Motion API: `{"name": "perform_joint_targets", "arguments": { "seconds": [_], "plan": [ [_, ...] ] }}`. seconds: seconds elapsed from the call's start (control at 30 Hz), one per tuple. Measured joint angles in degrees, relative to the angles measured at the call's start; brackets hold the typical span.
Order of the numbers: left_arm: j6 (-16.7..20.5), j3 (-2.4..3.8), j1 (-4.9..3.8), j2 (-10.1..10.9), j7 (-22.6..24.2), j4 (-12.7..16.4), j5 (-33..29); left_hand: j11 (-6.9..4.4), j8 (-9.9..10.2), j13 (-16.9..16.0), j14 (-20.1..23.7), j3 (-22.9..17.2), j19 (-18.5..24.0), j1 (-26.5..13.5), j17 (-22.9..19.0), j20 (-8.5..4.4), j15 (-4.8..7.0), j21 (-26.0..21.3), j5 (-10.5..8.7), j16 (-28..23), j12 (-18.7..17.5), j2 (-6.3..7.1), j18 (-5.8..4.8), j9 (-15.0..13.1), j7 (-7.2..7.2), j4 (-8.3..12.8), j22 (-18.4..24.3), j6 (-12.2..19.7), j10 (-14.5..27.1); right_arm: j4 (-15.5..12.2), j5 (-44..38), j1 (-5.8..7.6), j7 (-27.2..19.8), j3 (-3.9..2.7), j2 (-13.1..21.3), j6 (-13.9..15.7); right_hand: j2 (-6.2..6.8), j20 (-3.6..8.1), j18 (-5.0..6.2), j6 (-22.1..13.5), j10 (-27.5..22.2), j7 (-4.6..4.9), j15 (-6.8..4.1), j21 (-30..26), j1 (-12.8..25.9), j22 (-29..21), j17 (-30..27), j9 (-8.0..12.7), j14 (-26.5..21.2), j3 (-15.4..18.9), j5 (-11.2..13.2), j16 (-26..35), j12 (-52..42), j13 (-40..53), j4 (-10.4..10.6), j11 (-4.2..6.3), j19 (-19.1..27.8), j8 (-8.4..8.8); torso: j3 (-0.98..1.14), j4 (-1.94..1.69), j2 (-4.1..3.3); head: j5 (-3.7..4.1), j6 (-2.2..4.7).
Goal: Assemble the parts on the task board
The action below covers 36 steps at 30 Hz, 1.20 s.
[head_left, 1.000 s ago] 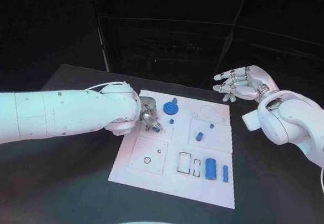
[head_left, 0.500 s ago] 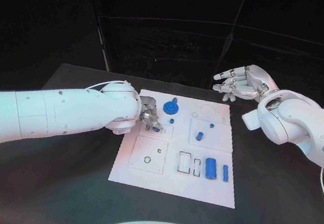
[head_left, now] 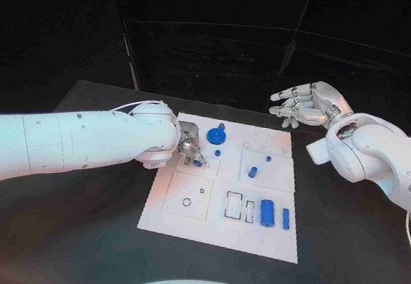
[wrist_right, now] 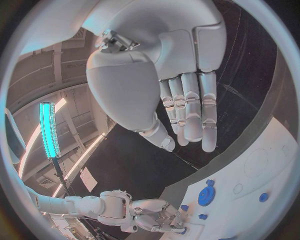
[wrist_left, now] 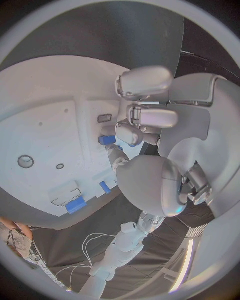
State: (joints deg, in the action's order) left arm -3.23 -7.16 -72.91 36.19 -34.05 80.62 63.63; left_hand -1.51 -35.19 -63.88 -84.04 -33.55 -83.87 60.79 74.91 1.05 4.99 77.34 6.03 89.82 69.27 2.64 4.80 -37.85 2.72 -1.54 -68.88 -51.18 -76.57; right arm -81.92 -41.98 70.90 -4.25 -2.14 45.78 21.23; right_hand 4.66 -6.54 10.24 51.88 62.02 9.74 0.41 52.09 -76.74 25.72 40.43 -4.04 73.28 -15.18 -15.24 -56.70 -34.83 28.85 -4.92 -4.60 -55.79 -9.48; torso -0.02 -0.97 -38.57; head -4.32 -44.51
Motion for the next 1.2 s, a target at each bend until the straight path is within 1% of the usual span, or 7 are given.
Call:
{"name": "perform_joint_targets", "arguments": {
  "seconds": [0.07, 0.13, 0.53, 0.73, 0.93, 1.17, 1.2],
  "plan": [
    [-0.2, 0.01, -0.05, -0.2, -0.1, -0.2, 0.0, -0.23, -0.1, -0.3, 0.0, 0.1, 0.0, -0.7, 0.0, 0.0, 0.0, 0.0, 0.0, 0.0, 0.4, -0.21, 0.0, 0.0, -0.21, 0.2, 0.0, -0.2, -0.2, 0.0, 0.0, 0.0, 0.0, 0.0, 0.1, 0.0, 0.0, 0.0, 0.0, 0.0, -0.2, 0.0, 0.0, 0.0, 0.0, 0.0, -0.1, 0.0, 0.0, 0.0, 0.0, 0.0, 0.0, 0.0, 0.0, 0.21, 0.0, 0.0, 0.0, 0.0, 0.0, -0.02, -0.07],
    [-0.5, 0.02, -0.07, -0.3, -0.1, -0.4, 0.1, -0.24, -0.1, -0.4, 0.0, -0.5, 0.0, -1.3, 0.0, 0.0, 0.0, 0.0, 0.0, 0.0, 0.4, -0.27, 0.0, 0.0, -0.4, 0.8, -0.1, -0.4, -0.2, 0.0, 0.0, 0.0, 0.0, 0.0, 0.1, 0.0, 0.0, 0.0, 0.0, 0.0, -0.4, 0.0, 0.0, 0.0, 0.0, 0.0, -0.1, 0.0, 0.0, 0.0, -0.3, 0.0, 0.0, 0.0, 0.0, 0.03, 0.0, 0.0, 0.01, 0.01, 0.0, -0.02, -0.13],
    [-1.6, 0.09, -0.25, -1.3, -0.3, -1.6, 0.0, -0.35, -0.3, -0.8, 0.0, -0.2, 0.0, -2.8, 0.0, 0.0, 0.03, 0.3, -0.05, 0.0, 1.0, -1.66, 0.0, -0.2, -0.63, 1.2, -0.4, -1.0, -0.5, 0.0, -0.1, 0.0, 0.1, 0.0, 0.0, 0.0, 0.0, 0.0, 0.0, 0.0, -0.4, 0.0, 0.0, 0.0, 0.0, 0.0, -0.1, 0.0, 0.0, 0.0, -0.3, 0.0, 0.0, 0.0, 0.0, -0.01, 0.0, 0.0, 0.02, 0.02, 0.0, 0.24, -0.14],
    [-2.1, -0.15, -0.02, -1.7, -0.4, -2.1, -0.2, -0.66, -0.3, -1.0, 0.2, 3.7, 0.0, -5.6, 0.0, 0.0, 0.22, 0.3, -0.24, 0.0, 1.3, -1.88, 0.01, 0.0, -0.99, -1.7, -0.8, -2.1, -0.8, 0.0, -0.1, 0.0, 0.2, 0.0, 0.0, 0.0, 0.0, 0.0, 0.0, 0.0, -0.4, 0.0, 0.0, 0.0, 0.0, 0.0, -0.1, 0.0, 0.0, 0.0, -0.3, 0.0, 0.0, -0.1, 0.0, -0.01, 0.0, 0.0, 0.02, 0.03, -0.01, 0.3, -0.13],
    [-2.6, -0.11, 0.0, -1.9, -0.5, -2.3, -0.4, -0.66, -0.6, -1.2, 0.0, 6.3, -0.2, -6.2, 0.0, -0.2, 0.43, 0.3, -0.21, 0.0, 1.5, -1.76, 0.01, 0.0, -1.27, -2.6, -0.9, -2.4, -0.8, 0.0, -0.1, 0.0, 0.2, 0.0, -0.1, 0.0, 0.0, 0.0, 0.0, 0.0, -0.4, 0.0, 0.0, 0.0, 0.0, 0.0, -0.1, 0.0, 0.0, 0.0, -0.3, 0.0, 0.0, -0.1, 0.0, -0.01, 0.0, 0.0, 0.01, 0.02, -0.01, 0.38, -0.26],
    [-2.8, -0.11, -0.02, -2.1, -0.5, -2.5, -0.6, -0.66, -0.6, -1.1, 0.0, 9.2, -0.2, -6.9, 0.0, -0.2, 0.43, 0.3, -0.21, 0.0, 1.5, -1.65, 0.0, 0.0, -1.08, -3.5, -1.0, -2.6, -0.8, 0.0, -0.2, 0.0, 0.2, 0.0, -0.1, 0.0, 0.0, 0.0, 0.0, 0.0, -0.4, 0.0, -0.03, 0.0, 0.0, 0.0, -0.5, 0.0, -0.1, 0.0, -0.3, 0.0, 0.0, -0.1, 0.0, 0.0, 0.0, 0.0, -0.02, -0.02, -0.01, 0.48, -0.32],
    [-2.8, -0.11, -0.02, -2.1, -0.5, -2.6, -0.6, -0.66, -0.6, -1.0, 0.0, 9.6, -0.2, -7.2, 0.0, -0.2, 0.43, 0.3, -0.27, 0.0, 1.5, -1.42, 0.01, 0.0, -1.08, -3.7, -1.0, -2.6, -0.8, 0.0, -0.2, 0.0, 0.2, 0.0, -0.1, 0.0, 0.0, -0.04, 0.0, -0.1, -0.8, 0.12, 0.07, 0.0, 0.0, 0.0, -0.9, 0.0, -0.6, 0.0, -0.5, 0.0, 0.0, -0.2, 0.0, -0.02, 0.0, 0.0, -0.02, -0.02, -0.01, 0.49, -0.34]
  ]
}}
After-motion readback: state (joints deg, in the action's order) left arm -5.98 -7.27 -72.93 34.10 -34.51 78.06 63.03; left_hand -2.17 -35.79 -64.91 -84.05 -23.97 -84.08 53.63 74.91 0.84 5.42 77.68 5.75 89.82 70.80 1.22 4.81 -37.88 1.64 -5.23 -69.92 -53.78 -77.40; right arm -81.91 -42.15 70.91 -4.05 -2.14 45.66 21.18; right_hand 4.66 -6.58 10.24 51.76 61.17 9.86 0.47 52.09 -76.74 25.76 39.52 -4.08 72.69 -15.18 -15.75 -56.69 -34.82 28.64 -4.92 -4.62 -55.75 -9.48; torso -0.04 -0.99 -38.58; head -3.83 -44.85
